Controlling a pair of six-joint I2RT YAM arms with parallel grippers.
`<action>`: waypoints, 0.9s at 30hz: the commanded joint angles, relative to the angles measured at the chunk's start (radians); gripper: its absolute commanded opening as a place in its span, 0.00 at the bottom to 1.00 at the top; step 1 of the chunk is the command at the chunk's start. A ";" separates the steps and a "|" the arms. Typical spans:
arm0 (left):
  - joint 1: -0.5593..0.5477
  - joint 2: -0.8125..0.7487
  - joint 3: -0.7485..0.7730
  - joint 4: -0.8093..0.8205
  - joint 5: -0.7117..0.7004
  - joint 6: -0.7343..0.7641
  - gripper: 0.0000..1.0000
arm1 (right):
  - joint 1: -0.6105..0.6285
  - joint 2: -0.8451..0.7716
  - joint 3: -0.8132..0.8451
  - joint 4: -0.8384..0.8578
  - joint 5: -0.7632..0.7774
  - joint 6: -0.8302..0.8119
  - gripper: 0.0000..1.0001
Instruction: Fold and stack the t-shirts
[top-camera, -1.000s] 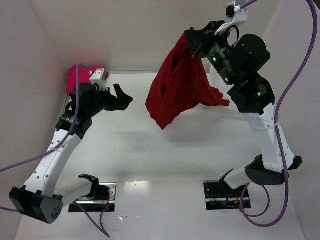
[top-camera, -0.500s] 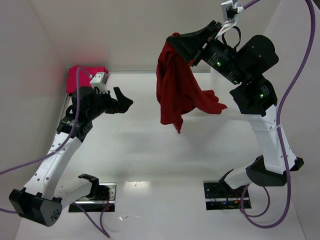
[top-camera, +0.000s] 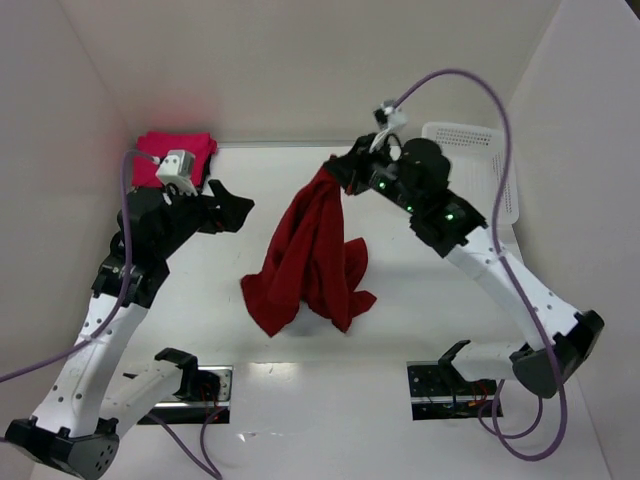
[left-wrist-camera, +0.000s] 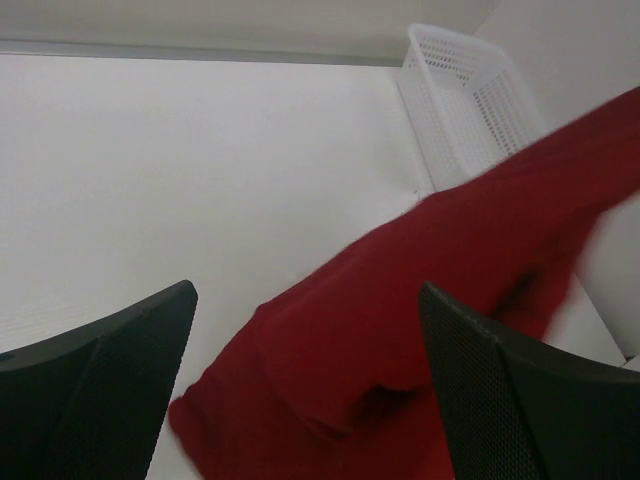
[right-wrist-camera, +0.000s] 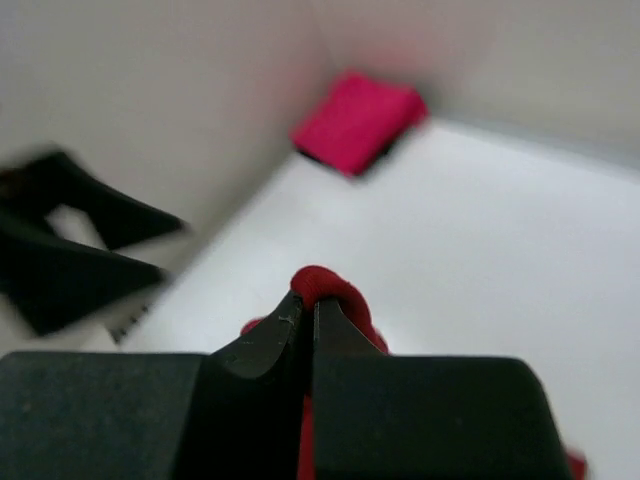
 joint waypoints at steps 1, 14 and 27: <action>0.003 -0.037 0.032 -0.012 -0.019 -0.021 0.99 | 0.003 0.000 -0.186 0.068 0.189 -0.028 0.01; 0.003 -0.046 0.013 -0.012 0.009 -0.021 0.99 | -0.037 0.083 -0.231 -0.056 0.532 -0.003 0.99; 0.003 -0.026 -0.023 0.017 0.050 0.010 0.99 | -0.316 0.074 -0.276 -0.403 0.781 0.489 0.93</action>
